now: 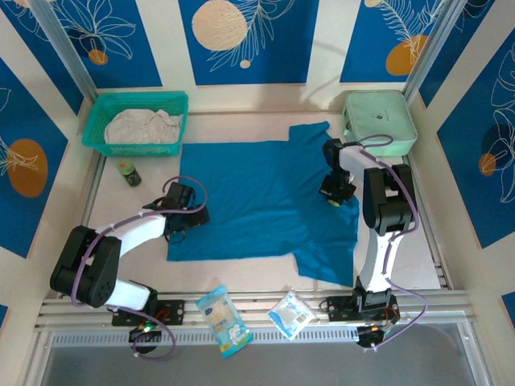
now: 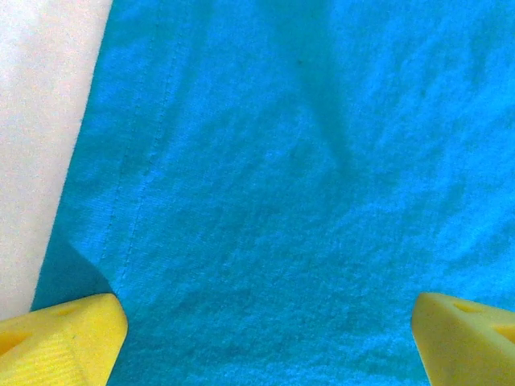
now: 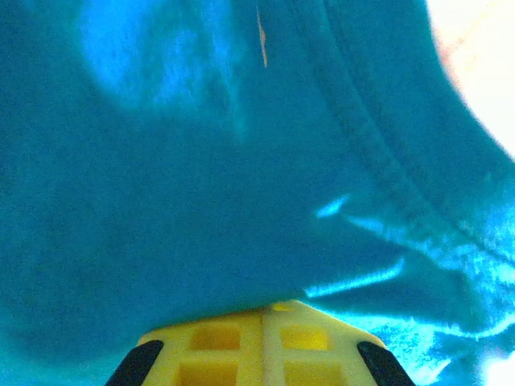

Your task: Fold and stack the t-shirts

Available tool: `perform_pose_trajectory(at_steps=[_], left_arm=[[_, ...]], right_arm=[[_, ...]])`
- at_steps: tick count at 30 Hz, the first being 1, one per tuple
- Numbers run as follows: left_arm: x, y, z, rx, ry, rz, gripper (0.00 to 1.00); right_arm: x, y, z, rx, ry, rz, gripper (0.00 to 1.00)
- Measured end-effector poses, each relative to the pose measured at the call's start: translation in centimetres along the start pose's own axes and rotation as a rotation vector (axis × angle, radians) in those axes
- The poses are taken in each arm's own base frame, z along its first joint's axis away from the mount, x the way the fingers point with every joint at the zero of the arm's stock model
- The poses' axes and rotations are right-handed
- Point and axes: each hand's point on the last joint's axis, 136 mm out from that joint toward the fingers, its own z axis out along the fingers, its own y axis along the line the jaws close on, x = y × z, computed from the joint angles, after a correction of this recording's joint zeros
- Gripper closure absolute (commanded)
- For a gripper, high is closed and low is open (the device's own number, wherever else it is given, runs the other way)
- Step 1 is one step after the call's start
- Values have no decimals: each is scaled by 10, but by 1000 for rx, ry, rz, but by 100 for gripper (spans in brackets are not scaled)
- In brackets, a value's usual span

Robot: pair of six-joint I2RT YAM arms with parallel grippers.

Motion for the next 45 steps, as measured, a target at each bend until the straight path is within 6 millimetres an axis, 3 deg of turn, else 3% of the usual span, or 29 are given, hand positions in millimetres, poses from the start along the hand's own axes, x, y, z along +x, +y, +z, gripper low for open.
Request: perform_pose_trajectory(at_steps=[7,12,15,18,21,23,25,28,32,34,37,39,45], left_arm=[[-13,-2,8,-35,-17,-14,7],[-20,-6,8,-39,-21,-4,7],[-21,-5,2,-58,-2,30,6],[-32,-10,-15,-57,-17,70,5],[-59,-25,-46,-17,-91,104,6],[-75,-37,-68,19,-141,124,12],[-80,-48,-80,49,-156,148,21],[-66,-57,-79,73,-113,195,46],[-14,-66,-58,97,19,267,78],[12,-63,-42,87,97,286,86],[38,-47,-16,30,183,286,93],[45,-39,-5,-5,207,283,94],[18,-47,8,-47,116,283,94]], right_arm=[[-33,11,-3,-40,-26,-19,100],[-36,12,-4,-51,-32,-32,100],[-32,9,-9,-64,-50,-43,95],[-26,3,-29,-89,-82,-57,91],[-23,2,-63,-145,-154,-77,90],[-17,1,-81,-178,-194,-89,91],[-5,1,-87,-195,-200,-108,97],[26,-3,-69,-184,-145,-140,100],[68,-12,-29,-134,-20,-170,100],[80,-16,-19,-116,16,-176,100],[85,-15,-9,-111,33,-174,100],[84,-13,-6,-111,31,-174,100],[78,-8,3,-95,36,-167,100]])
